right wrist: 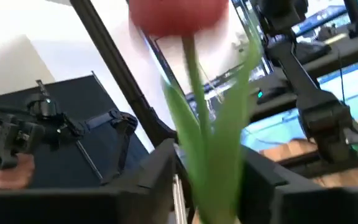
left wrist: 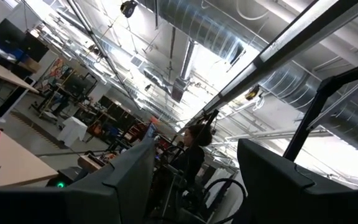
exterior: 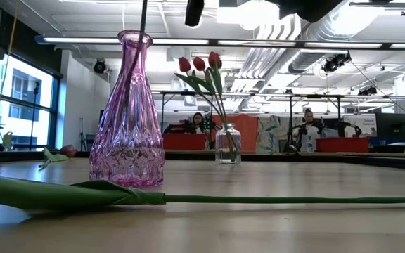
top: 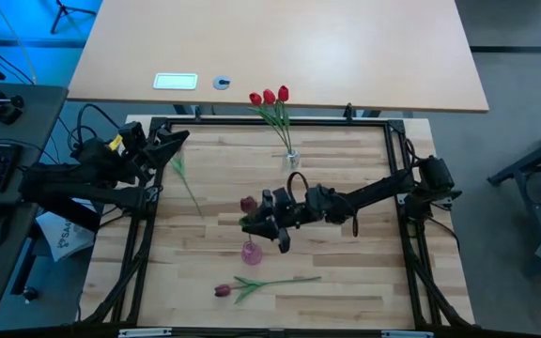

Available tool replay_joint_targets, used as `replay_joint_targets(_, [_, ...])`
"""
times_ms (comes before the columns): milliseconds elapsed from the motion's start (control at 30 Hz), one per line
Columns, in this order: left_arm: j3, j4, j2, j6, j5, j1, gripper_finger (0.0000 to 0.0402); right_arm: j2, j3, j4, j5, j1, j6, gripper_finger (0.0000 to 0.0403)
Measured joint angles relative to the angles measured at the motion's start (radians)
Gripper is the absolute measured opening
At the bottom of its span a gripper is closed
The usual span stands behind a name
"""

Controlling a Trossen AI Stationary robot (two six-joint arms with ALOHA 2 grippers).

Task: Sort flowers into vase by color
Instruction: Put the top right dark red tulip into the violet flower vase, then put the top dark red tulip into the violet flower vase

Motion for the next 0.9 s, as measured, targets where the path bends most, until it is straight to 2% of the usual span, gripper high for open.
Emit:
replay_joint_targets(133, [0.0,0.0,0.0,0.0,-0.001,0.0,0.0216,-0.005,0.0,-0.036,-0.035,0.001,0.016,0.0206])
replay_joint_targets(267, [0.0,0.001,-0.003,-0.005,-0.001,0.0,0.0216,-0.05,0.0,-0.152,-0.159,-0.013,0.017,0.0271])
replay_joint_targets(367, [0.0,0.001,-0.01,-0.005,-0.002,0.0,0.0216,-0.101,0.0,-0.293,-0.238,-0.039,0.02,0.0302])
replay_joint_targets(500, [0.0,0.001,-0.016,0.009,-0.036,0.0,0.0216,-0.186,0.0,-0.446,-0.268,-0.074,0.016,0.0317])
replay_joint_targets(800, [0.0,-0.004,-0.014,-0.009,-0.091,0.0,0.0216,-0.423,0.0,-0.677,-0.267,-0.17,-0.077,0.0319])
replay_joint_targets(833, [0.004,-0.032,-0.011,-0.044,-0.123,0.0,0.0216,-0.45,0.0,-0.699,-0.265,-0.179,-0.08,0.0319])
replay_joint_targets(900, [0.036,-0.208,0.009,-0.117,-0.202,0.0,0.0216,-0.499,0.0,-0.737,-0.253,-0.194,-0.087,0.0319])
